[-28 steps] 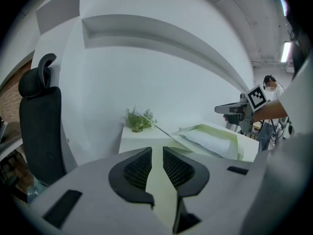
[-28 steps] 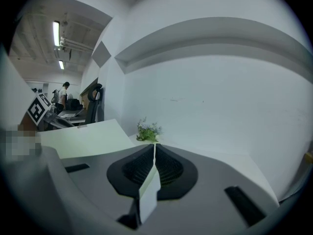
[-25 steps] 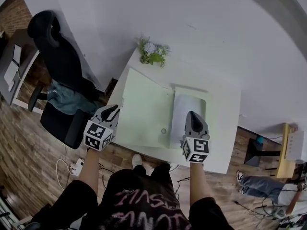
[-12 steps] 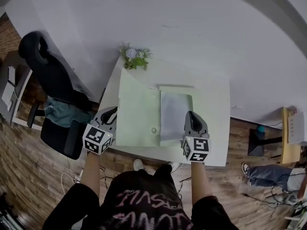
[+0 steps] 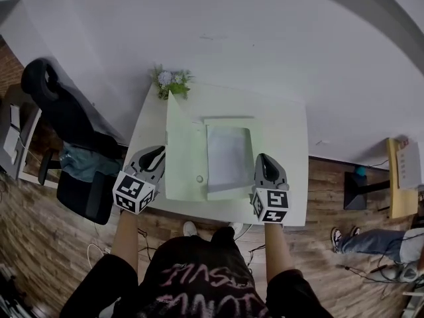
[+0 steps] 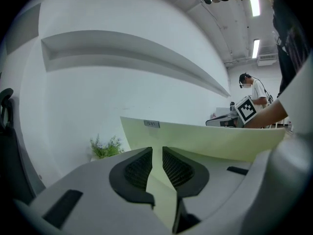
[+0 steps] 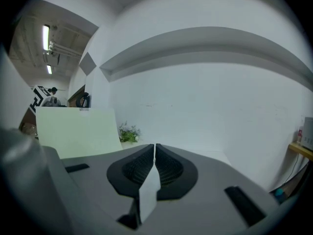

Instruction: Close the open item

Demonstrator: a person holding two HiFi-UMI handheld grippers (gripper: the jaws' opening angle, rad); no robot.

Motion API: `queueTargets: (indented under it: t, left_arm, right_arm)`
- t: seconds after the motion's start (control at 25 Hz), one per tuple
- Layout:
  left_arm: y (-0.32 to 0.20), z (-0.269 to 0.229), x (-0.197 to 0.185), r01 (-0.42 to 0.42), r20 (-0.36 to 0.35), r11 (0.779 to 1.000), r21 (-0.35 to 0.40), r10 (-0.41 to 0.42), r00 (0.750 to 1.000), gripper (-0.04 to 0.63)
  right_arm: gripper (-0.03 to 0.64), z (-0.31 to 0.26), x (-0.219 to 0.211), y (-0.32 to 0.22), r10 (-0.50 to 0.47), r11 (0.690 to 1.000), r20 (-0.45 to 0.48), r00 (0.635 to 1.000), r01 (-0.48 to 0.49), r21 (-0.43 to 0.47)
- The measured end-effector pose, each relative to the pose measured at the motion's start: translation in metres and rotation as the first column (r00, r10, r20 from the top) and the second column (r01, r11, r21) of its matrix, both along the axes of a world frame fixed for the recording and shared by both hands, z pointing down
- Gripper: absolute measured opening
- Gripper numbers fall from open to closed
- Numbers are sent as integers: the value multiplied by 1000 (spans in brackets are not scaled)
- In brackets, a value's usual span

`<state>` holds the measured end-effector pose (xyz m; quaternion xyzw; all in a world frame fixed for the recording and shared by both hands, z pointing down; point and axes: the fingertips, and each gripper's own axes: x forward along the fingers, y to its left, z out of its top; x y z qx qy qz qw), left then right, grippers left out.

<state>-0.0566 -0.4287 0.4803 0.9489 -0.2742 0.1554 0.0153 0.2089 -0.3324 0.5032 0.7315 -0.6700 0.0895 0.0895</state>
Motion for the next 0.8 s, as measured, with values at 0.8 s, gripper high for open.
queueTargets:
  t: [0.8]
  left_arm:
    - [19,-13,143,-134,19,991,16,134,991,78]
  right_arm:
    - [26,11,94,20,14,1000,37,999,-13,-19]
